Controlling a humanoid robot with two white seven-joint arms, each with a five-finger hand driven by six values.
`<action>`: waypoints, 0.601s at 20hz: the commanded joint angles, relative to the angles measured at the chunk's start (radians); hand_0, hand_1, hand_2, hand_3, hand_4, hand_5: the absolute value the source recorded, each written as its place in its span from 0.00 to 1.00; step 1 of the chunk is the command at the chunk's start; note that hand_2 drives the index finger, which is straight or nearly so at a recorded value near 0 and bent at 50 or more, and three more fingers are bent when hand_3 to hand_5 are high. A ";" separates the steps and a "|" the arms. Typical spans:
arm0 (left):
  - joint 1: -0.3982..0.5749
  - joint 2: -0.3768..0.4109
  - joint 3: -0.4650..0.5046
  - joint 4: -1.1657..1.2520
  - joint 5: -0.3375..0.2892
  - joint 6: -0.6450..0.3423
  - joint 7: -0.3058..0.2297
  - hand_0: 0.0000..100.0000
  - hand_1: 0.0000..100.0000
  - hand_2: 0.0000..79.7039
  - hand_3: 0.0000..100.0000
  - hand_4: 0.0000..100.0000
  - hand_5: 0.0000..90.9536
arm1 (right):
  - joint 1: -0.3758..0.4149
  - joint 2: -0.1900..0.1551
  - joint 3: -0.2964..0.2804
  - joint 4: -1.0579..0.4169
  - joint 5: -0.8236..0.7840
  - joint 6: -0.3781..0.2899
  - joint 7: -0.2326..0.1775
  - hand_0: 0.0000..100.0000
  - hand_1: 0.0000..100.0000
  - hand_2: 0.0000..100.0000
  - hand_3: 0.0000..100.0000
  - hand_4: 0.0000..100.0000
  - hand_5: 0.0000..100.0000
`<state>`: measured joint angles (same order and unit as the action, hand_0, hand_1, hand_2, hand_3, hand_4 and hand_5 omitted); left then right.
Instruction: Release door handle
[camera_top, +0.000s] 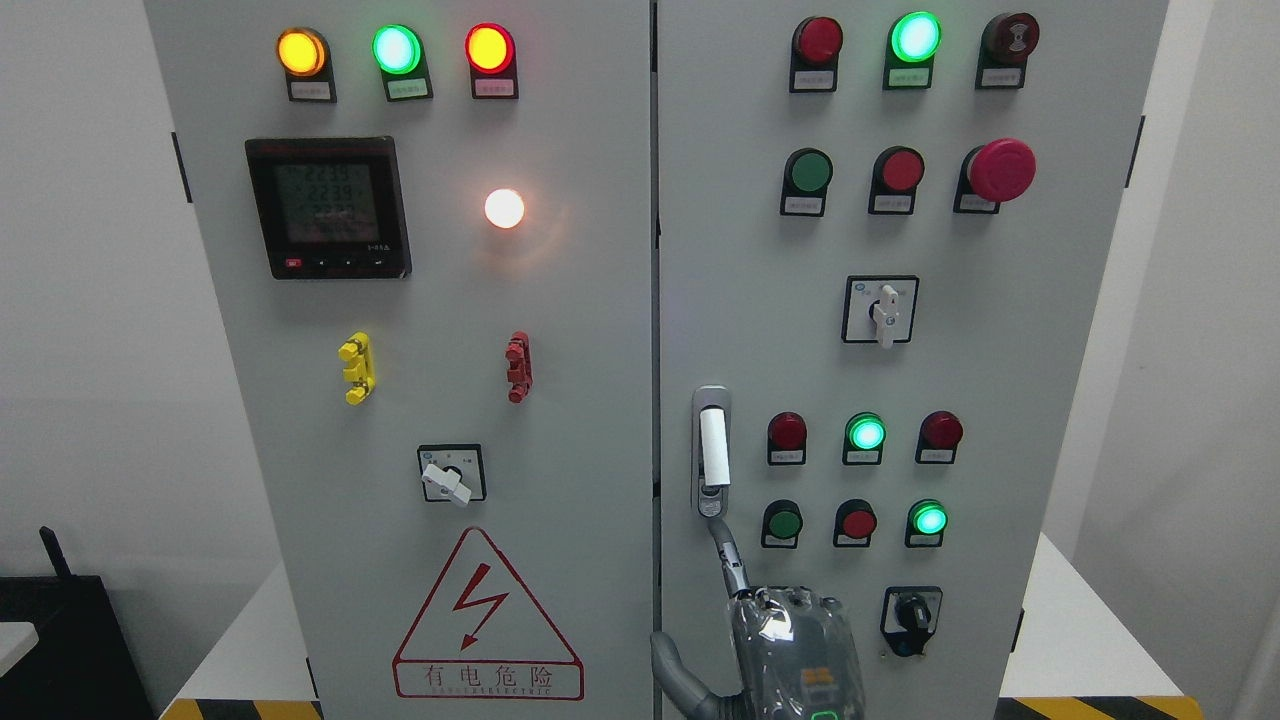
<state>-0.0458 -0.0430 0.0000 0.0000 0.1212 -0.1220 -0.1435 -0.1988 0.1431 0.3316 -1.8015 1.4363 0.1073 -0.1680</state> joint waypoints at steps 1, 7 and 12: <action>0.000 0.000 0.011 0.017 0.000 0.001 0.001 0.12 0.39 0.00 0.00 0.00 0.00 | 0.061 0.004 -0.045 -0.108 -0.005 -0.057 -0.054 0.42 0.23 0.43 0.98 0.88 0.96; 0.000 0.000 0.011 0.017 0.000 0.001 0.001 0.12 0.39 0.00 0.00 0.00 0.00 | 0.009 0.006 -0.062 -0.122 -0.042 -0.015 0.011 0.47 0.09 0.77 1.00 0.85 0.88; 0.000 0.000 0.011 0.017 0.000 -0.001 0.001 0.12 0.39 0.00 0.00 0.00 0.00 | -0.039 0.006 -0.057 -0.122 -0.040 0.031 0.133 0.41 0.00 0.95 1.00 0.99 0.96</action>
<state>-0.0455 -0.0430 0.0000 0.0000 0.1212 -0.1220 -0.1435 -0.2020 0.1468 0.2934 -1.8814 1.4024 0.1176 -0.0901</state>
